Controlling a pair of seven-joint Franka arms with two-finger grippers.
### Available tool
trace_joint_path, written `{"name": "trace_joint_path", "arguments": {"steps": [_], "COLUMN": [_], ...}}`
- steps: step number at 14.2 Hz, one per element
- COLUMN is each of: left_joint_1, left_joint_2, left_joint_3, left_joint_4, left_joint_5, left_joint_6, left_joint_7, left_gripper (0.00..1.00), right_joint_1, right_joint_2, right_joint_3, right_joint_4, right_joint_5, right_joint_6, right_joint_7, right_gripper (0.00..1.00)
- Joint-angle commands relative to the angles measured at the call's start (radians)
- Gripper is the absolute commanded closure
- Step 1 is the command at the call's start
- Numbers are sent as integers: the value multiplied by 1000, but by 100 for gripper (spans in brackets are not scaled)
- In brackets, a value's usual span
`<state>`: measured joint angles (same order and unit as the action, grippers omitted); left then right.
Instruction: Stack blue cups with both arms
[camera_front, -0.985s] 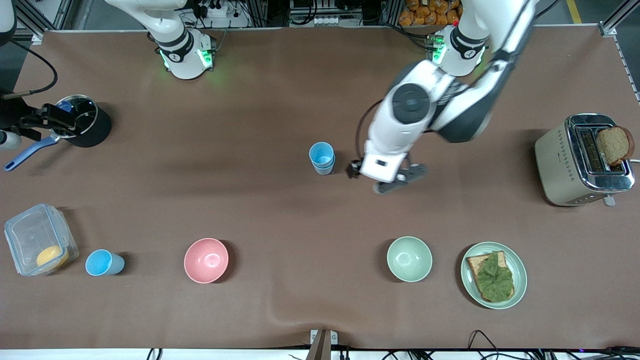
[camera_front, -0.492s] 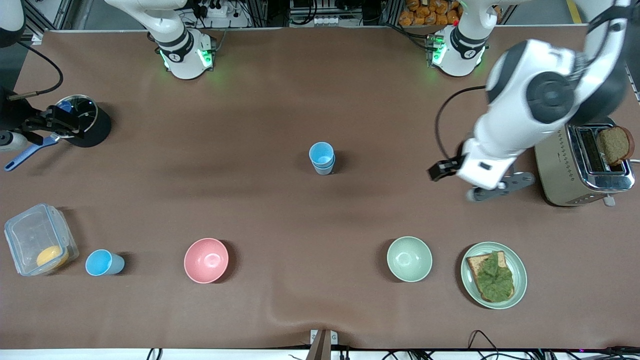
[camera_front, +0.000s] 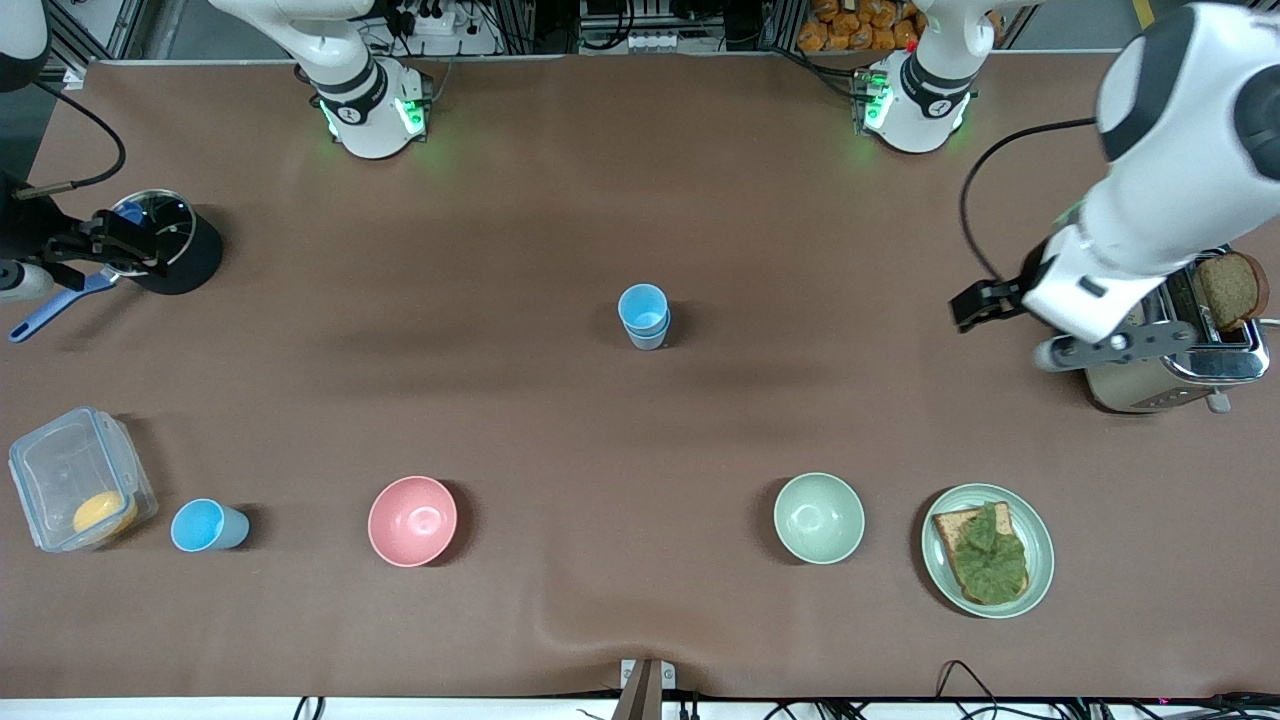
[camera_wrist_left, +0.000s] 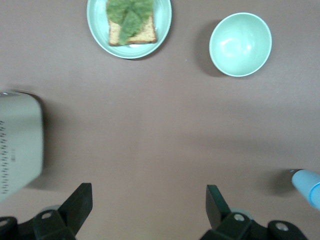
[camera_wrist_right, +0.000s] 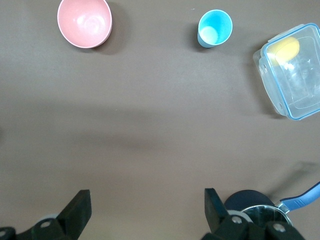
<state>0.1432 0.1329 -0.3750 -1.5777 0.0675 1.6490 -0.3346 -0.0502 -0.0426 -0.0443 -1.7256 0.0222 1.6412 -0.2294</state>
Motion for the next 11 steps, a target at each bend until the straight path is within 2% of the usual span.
{"name": "trace_joint_path", "arguments": {"steps": [1,2,3,6,8,11], "left_joint_1": [-64,-130,-161,-146,-107,-105], "left_joint_2": [-67,-87,-114,-150,-167,-168], "left_joint_3": [110,204,252,260,248,249], "left_joint_4": [-27,-24,-27,-21,-16,18], "left_joint_5": [-9,-12,-23,-49,-75,-87], "left_joint_6": [-58,-90,-115,-170,-170,-172], "left_joint_7": [110,156,176,181,187,206], "left_gripper": [0,0,0,0,0,0], "right_joint_1": [10,10,10,10,10,12], "right_joint_2": [-8,-8,-8,-8,-8,-10], "right_joint_3": [-2,-2,-2,-2,-2,-2], "right_joint_4": [3,3,3,3,3,3], "right_joint_5": [-19,-19,-19,-18,-19,-19], "right_joint_6": [-6,-6,-6,-6,-6,-6], "right_joint_7": [1,-1,-1,1,-1,-1], "right_gripper": [0,0,0,0,0,0]}}
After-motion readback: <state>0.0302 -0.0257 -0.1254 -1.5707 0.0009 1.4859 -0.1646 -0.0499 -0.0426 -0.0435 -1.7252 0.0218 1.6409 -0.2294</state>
